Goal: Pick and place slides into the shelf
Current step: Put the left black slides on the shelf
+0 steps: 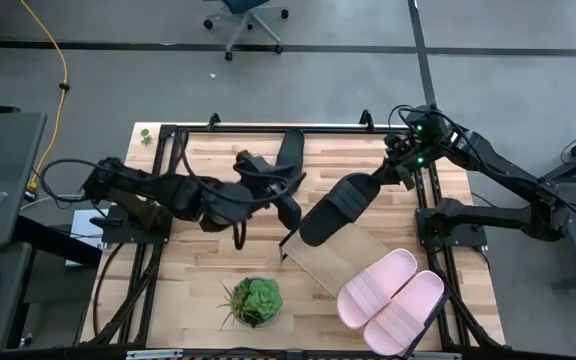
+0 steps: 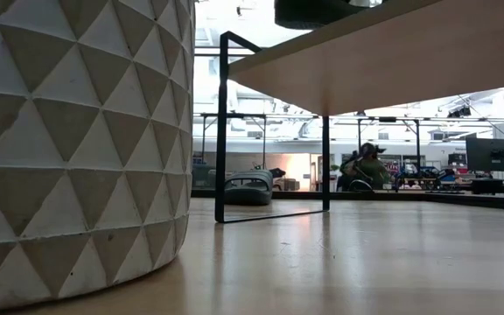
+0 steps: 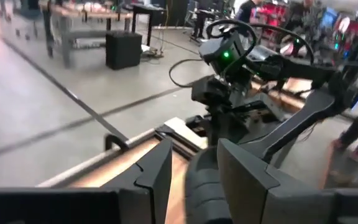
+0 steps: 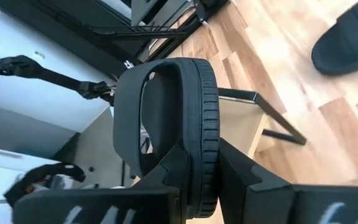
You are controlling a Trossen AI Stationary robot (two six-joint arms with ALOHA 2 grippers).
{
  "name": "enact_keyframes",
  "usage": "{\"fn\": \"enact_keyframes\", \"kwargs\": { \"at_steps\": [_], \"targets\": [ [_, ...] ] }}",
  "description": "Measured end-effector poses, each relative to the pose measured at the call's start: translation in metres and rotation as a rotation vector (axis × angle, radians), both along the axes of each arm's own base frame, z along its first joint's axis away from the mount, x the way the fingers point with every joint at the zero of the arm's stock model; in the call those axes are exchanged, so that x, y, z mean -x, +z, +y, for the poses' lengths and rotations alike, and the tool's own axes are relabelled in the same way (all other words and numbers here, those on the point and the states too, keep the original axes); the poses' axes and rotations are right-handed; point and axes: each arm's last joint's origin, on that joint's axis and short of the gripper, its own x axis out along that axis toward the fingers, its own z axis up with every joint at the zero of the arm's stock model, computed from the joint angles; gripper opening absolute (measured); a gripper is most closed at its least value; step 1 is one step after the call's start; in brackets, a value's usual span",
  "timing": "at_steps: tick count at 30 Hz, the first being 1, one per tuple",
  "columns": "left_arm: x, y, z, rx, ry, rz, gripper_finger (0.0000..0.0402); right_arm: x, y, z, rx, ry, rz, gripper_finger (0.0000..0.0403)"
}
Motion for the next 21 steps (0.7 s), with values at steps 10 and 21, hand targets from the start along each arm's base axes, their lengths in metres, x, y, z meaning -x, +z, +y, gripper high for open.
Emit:
{"fn": "enact_keyframes", "kwargs": {
  "at_steps": [10,21],
  "targets": [
    [0.017,0.006,0.004,-0.204,-0.097,0.242,0.0117,0.000,-0.001,0.001,-0.137,-0.031,0.047,0.0039],
    [0.046,0.004,0.009,-0.223,-0.146,0.428,0.0117,-0.006,-0.009,0.001,-0.208,-0.097,0.164,0.0039]
  ]
}}
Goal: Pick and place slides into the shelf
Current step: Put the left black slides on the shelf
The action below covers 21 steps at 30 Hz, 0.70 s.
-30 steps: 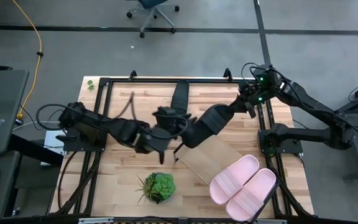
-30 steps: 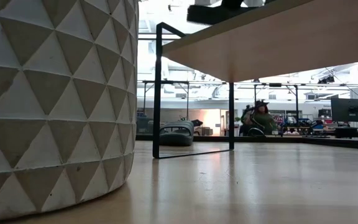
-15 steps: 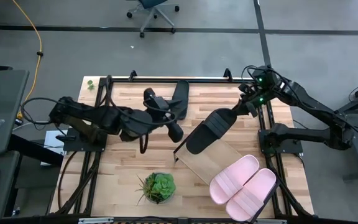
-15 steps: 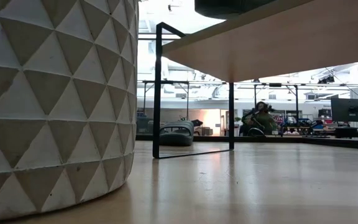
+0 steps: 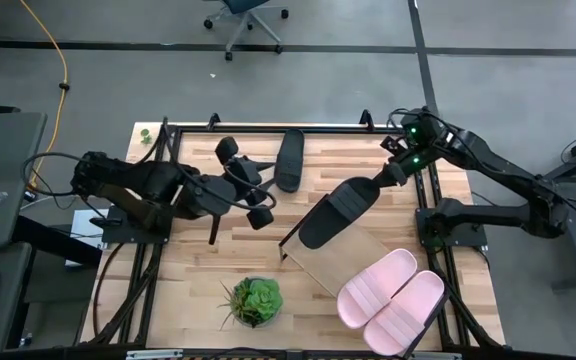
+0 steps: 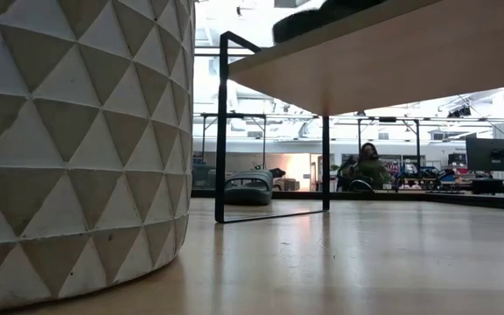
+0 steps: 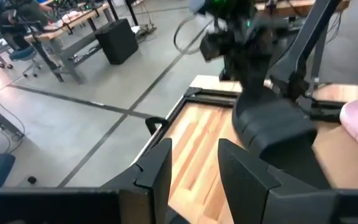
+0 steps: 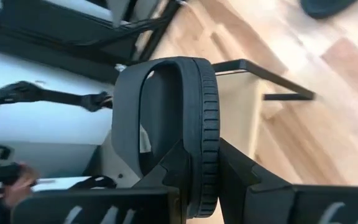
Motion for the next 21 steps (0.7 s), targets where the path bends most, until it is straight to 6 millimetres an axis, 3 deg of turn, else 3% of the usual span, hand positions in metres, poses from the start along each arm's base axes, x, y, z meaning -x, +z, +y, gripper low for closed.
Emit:
{"fn": "enact_keyframes", "kwargs": {
  "at_steps": [21],
  "targets": [
    [0.013,-0.005,0.001,0.014,-0.066,0.120,0.0117,-0.038,-0.024,0.004,-0.038,0.079,0.140,0.0039]
  ]
}}
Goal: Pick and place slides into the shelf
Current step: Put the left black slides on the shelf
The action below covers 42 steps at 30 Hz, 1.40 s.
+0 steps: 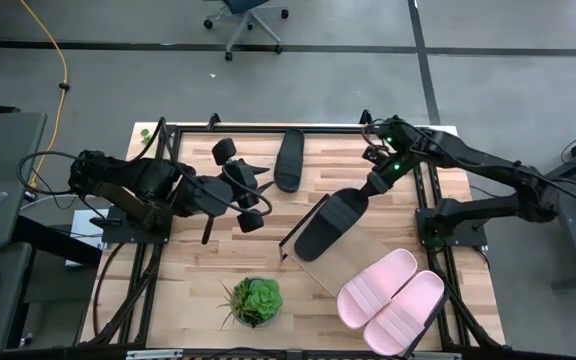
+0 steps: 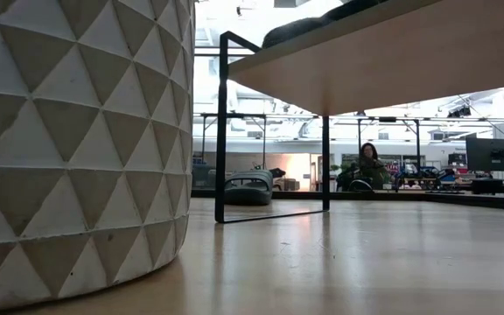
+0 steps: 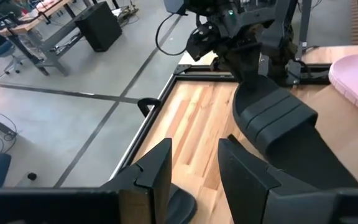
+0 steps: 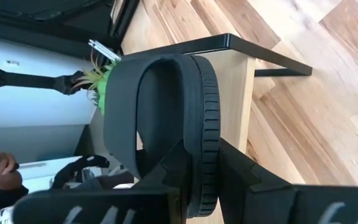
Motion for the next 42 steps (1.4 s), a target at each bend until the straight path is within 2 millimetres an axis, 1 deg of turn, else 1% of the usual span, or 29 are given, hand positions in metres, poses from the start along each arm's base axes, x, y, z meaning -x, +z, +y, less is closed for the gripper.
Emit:
{"fn": "enact_keyframes", "kwargs": {
  "at_steps": [10,20,29,36,42],
  "targets": [
    [0.001,-0.001,0.000,0.001,-0.005,0.015,0.0117,-0.013,-0.008,0.007,0.040,0.013,0.049,0.0039],
    [0.001,-0.002,0.000,-0.002,-0.005,0.030,0.0117,-0.019,-0.005,0.008,0.062,-0.051,0.039,0.0039],
    [0.002,-0.003,0.000,-0.005,-0.004,0.040,0.0117,-0.019,-0.005,0.007,0.045,-0.092,0.058,0.0039],
    [0.003,-0.004,0.000,-0.009,-0.003,0.052,0.0117,-0.019,-0.004,0.007,0.053,-0.109,0.060,0.0024],
    [0.003,-0.004,0.000,-0.011,-0.002,0.058,0.0117,-0.019,-0.004,0.007,0.039,-0.123,0.067,0.0028]
  ]
}}
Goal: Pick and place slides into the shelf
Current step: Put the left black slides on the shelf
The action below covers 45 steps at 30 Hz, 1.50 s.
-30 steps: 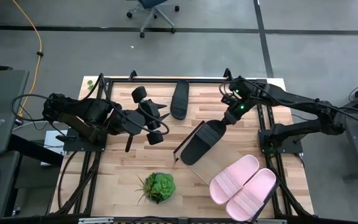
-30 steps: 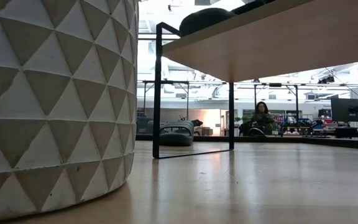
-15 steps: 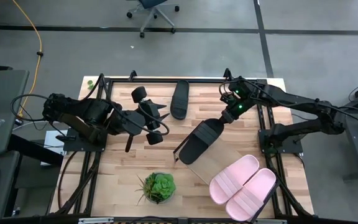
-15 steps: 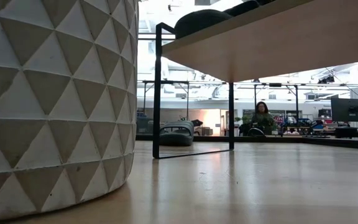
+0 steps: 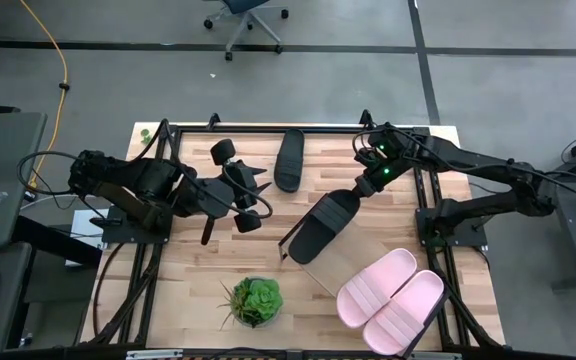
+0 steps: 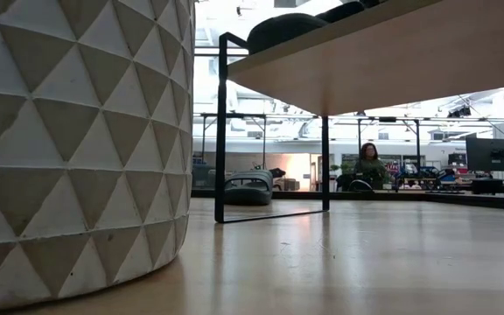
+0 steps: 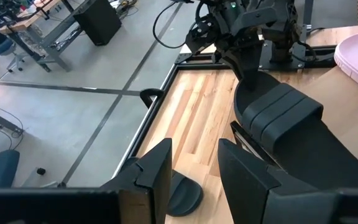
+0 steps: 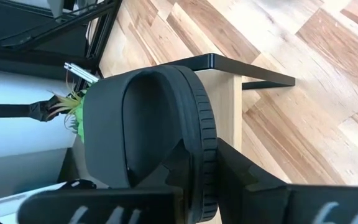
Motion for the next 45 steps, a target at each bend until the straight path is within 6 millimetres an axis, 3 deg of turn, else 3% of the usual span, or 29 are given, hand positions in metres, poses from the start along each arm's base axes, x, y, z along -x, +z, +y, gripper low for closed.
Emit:
{"fn": "enact_keyframes", "kwargs": {
  "at_steps": [15,26,45],
  "targets": [
    [0.001,-0.002,0.000,-0.010,0.002,0.026,0.0117,0.012,0.012,0.004,-0.010,-0.105,-0.012,0.0030],
    [0.001,-0.002,0.000,-0.021,-0.005,0.036,0.0117,0.009,0.011,0.012,0.014,-0.121,0.012,0.0030],
    [0.001,-0.002,0.000,-0.026,-0.009,0.040,0.0117,-0.002,0.002,0.008,0.010,-0.119,0.047,0.0030]
  ]
}}
